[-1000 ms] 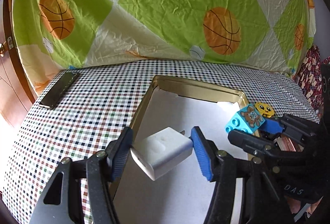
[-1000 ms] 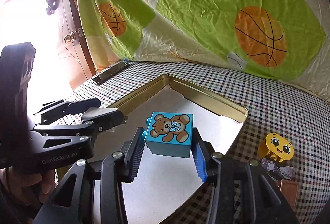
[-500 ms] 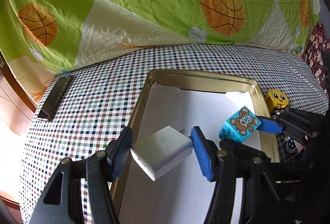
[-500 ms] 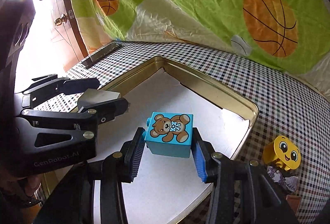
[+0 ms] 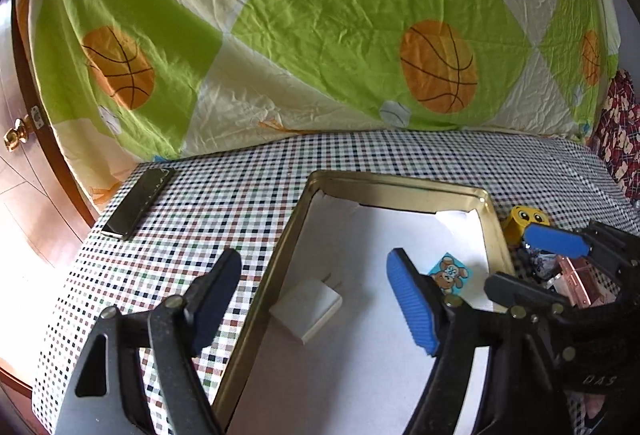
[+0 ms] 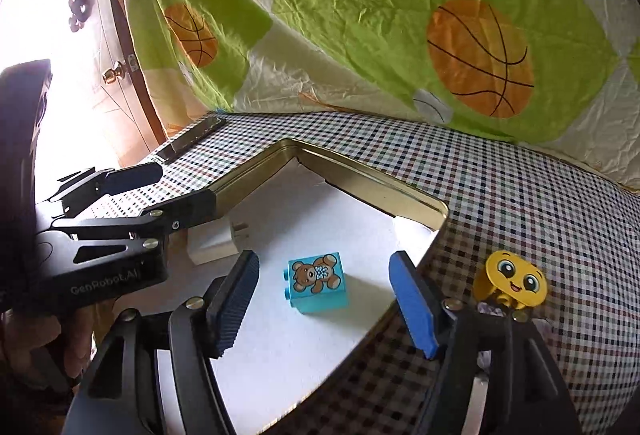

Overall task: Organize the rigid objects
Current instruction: 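Grasp the clear toothpick box with the left tool while the right tool approaches the white card box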

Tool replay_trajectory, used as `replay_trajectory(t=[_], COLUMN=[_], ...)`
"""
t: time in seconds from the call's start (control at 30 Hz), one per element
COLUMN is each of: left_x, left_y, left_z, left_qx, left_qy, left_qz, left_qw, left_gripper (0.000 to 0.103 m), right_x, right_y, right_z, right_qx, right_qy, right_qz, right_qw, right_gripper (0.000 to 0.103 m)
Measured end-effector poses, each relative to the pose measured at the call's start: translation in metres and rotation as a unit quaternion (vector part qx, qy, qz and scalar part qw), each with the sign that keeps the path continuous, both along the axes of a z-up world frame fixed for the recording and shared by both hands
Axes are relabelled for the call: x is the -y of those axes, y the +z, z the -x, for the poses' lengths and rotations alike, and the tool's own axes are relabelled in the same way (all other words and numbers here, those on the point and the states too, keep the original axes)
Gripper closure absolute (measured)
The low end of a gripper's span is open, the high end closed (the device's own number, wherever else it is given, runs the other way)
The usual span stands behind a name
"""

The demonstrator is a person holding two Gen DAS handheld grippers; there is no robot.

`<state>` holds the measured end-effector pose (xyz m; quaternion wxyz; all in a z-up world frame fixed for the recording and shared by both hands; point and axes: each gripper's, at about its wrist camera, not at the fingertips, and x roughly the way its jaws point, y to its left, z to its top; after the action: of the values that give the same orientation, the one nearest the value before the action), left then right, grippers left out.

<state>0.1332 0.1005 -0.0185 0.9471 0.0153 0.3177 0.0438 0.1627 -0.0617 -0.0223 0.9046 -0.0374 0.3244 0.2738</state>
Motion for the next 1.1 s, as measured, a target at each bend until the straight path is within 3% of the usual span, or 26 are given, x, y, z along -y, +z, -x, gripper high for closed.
replay_trajectory(t=[0.03, 0.1, 0.2, 0.37, 0.53, 0.9, 1.1], left_x=[0.004, 0.015, 0.04, 0.09, 0.137, 0.208, 0.225], left_y=[0.002, 0.006, 0.008, 0.001, -0.016, -0.058, -0.071], left_z=[0.015, 0.043, 0.078, 0.107, 0.115, 0.105, 0.093], left_qx=[0.021, 0.058, 0.099, 0.12, 0.101, 0.009, -0.05], left_qy=[0.0, -0.003, -0.027, -0.068, -0.112, -0.191, -0.225], left_qz=[0.003, 0.008, 0.01, 0.01, 0.014, -0.005, -0.001], left_qw=[0.9998, 0.9983, 0.9946, 0.9904, 0.9885, 0.9815, 0.9731], left_gripper=[0.011, 0.004, 0.004, 0.003, 0.003, 0.003, 0.014], right_x=[0.012, 0.041, 0.089, 0.162, 0.198, 0.221, 0.227], right_y=[0.003, 0.004, 0.0, -0.014, -0.029, -0.05, -0.054], right_z=[0.012, 0.037, 0.07, 0.108, 0.125, 0.127, 0.125], right_qx=[0.01, 0.032, 0.056, 0.071, 0.075, 0.066, 0.06], right_qy=[-0.003, -0.018, -0.065, -0.159, -0.211, -0.232, -0.241], right_qz=[-0.006, -0.017, -0.024, -0.047, -0.057, -0.069, -0.076], right_qw=[1.0, 0.999, 0.996, 0.984, 0.973, 0.968, 0.966], right_gripper=[0.033, 0.031, 0.029, 0.026, 0.026, 0.026, 0.026])
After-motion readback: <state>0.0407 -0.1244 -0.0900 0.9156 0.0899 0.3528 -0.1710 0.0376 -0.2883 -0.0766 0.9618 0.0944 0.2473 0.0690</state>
